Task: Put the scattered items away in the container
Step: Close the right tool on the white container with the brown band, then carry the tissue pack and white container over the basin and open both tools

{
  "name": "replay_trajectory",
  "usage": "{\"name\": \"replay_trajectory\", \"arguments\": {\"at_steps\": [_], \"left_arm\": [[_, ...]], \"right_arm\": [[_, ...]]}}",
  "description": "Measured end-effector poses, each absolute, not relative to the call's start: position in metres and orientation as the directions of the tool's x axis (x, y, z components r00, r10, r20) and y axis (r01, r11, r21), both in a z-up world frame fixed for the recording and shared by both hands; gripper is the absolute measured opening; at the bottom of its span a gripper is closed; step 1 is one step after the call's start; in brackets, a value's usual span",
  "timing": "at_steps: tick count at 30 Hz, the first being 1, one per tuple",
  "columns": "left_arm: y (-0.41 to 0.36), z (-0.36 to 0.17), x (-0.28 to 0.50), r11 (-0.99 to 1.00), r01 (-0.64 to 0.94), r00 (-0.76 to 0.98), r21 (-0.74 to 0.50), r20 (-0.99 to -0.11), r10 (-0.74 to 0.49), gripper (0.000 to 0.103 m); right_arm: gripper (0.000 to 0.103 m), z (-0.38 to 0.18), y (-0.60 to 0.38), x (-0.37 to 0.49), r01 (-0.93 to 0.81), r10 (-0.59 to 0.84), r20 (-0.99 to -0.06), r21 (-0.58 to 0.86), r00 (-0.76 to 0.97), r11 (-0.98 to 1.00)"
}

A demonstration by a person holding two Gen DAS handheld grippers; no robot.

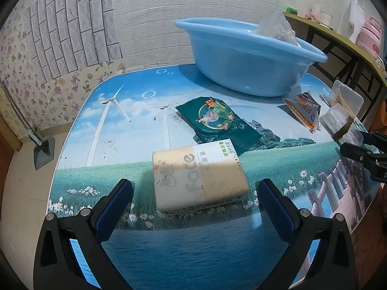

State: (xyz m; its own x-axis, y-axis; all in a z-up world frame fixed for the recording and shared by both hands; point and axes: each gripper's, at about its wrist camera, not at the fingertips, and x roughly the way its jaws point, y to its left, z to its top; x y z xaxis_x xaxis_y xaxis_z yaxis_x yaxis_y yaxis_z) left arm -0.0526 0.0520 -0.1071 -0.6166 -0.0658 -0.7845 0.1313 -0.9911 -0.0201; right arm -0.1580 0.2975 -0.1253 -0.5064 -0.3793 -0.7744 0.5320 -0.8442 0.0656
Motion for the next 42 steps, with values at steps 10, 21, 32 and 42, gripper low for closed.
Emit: {"name": "replay_trajectory", "arguments": {"at_steps": [10, 21, 32, 42], "left_arm": [[0.053, -0.105, -0.05, -0.992, 0.123, -0.637, -0.023, -0.768, -0.061, 0.087], [0.055, -0.098, -0.045, -0.992, 0.12, -0.669, -0.032, -0.741, -0.057, 0.065], [0.066, -0.049, -0.042, -0.994, 0.102, -0.727, -0.04, -0.685, -0.047, 0.065], [0.074, 0.001, -0.073, -0.996, 0.072, -0.781, -0.056, -0.624, -0.022, 0.065]], "right_arm": [[0.103, -0.134, 0.296, -0.161, 0.503, -0.33, -0.78, 0.023, -0.532, -0.864], [0.054, -0.126, 0.3, -0.155, 0.523, -0.357, -0.759, 0.025, -0.545, -0.852], [0.054, -0.089, 0.3, -0.143, 0.558, -0.433, -0.671, 0.034, -0.602, -0.829], [0.054, -0.05, 0.283, -0.15, 0.607, -0.517, -0.596, 0.062, -0.615, -0.793]]}}
